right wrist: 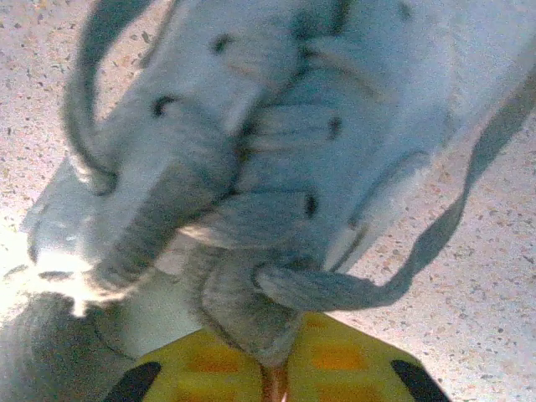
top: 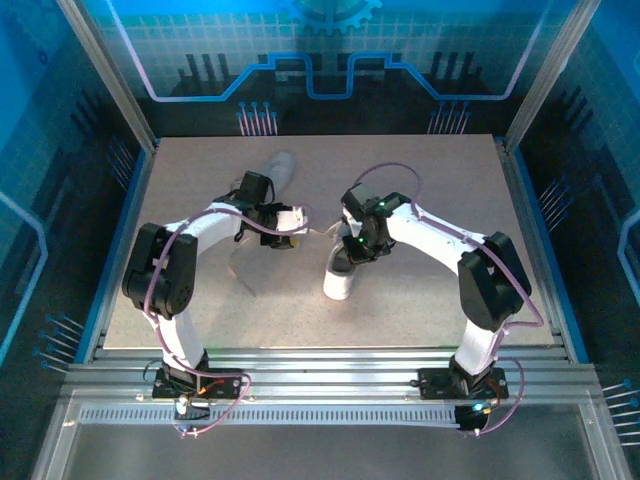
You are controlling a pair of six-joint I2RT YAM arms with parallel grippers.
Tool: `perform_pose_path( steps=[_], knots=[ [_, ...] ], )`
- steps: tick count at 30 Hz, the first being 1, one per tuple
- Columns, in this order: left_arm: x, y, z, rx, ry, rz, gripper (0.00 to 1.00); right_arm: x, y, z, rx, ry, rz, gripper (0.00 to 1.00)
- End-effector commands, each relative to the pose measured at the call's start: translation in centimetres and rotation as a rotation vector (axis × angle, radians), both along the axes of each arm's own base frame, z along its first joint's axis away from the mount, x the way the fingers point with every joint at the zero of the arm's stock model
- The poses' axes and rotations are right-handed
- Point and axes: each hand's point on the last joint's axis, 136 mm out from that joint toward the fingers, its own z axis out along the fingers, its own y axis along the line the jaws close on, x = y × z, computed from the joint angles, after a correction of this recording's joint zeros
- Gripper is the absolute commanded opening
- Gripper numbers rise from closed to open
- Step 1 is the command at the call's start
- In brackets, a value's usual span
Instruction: Tie the shoes
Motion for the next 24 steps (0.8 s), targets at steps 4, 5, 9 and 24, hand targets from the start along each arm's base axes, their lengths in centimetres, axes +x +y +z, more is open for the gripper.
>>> perform_pose_path(
  steps=[4, 5, 9, 24],
  knots=[
    [-2.2, -0.4, 0.6, 0.020, -0.023, -0.141, 0.56, -1.0, -1.6, 1.6, -0.104, -0.002, 0.216, 0.00],
    [-2.6, -0.3, 0.6, 0.030, -0.022, -0.158, 0.55, -1.1, -1.7, 1.8, -0.108, -0.001, 0.245, 0.00],
    [-3.4, -0.5, 0.6, 0.043, -0.071, -0.201, 0.50, -1.1, -2.4, 2.0, -0.124, 0.017, 0.260, 0.00],
    [-1.0, 0.0, -1.2, 0.189, -0.053, -0.282, 0.50, -1.6, -2.6, 5.3, -0.082, -0.082, 0.204, 0.39]
  ],
)
